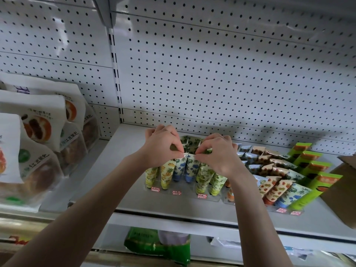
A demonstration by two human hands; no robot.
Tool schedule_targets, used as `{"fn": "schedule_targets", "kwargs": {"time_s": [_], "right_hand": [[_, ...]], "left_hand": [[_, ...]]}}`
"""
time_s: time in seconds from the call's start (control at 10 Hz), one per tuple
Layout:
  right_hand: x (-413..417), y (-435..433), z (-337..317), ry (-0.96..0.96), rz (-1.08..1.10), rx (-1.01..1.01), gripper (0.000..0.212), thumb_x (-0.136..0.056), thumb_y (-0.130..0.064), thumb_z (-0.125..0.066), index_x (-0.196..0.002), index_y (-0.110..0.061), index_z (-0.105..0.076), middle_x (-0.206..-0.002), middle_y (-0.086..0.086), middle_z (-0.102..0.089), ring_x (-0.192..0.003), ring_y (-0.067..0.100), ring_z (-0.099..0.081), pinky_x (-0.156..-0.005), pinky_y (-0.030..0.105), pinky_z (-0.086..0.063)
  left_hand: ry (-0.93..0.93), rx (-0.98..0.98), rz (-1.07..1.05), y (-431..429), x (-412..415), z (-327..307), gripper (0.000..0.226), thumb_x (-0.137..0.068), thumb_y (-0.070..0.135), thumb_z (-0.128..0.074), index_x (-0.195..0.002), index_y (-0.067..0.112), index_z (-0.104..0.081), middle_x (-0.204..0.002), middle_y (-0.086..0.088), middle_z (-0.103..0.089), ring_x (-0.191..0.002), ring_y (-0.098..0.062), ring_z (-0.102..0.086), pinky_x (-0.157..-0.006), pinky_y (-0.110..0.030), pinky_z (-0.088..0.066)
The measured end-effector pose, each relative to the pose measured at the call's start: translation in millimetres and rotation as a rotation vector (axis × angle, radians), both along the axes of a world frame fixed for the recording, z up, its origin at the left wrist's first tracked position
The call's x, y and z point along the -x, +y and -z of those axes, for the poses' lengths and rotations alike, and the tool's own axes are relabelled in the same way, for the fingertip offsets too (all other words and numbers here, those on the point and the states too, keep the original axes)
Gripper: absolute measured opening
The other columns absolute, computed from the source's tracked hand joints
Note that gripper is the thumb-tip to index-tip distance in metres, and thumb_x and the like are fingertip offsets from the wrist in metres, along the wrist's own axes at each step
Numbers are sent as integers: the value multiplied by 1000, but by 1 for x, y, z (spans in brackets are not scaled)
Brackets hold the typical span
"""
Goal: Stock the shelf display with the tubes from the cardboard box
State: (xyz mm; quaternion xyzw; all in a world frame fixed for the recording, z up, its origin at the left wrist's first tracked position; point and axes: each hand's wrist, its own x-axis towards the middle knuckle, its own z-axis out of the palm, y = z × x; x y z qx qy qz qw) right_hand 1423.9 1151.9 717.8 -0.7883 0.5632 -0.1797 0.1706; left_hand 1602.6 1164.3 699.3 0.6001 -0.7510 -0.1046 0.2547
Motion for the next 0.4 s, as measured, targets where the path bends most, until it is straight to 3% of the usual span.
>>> {"fn": "schedule_targets", "kwargs": {"time_s": [0.4], "right_hand": [[6,0,1,-94,65,37,9,-84,-33,-65,-90,-28,-71,-118,-6,-50,-116,20,-31,-86,31,-17]], "left_hand": [[67,7,13,4,-1,-2,8,-78,37,-69,-86,35,-68,-105,14,-46,-105,-6,-31,-88,-26,-12]]}}
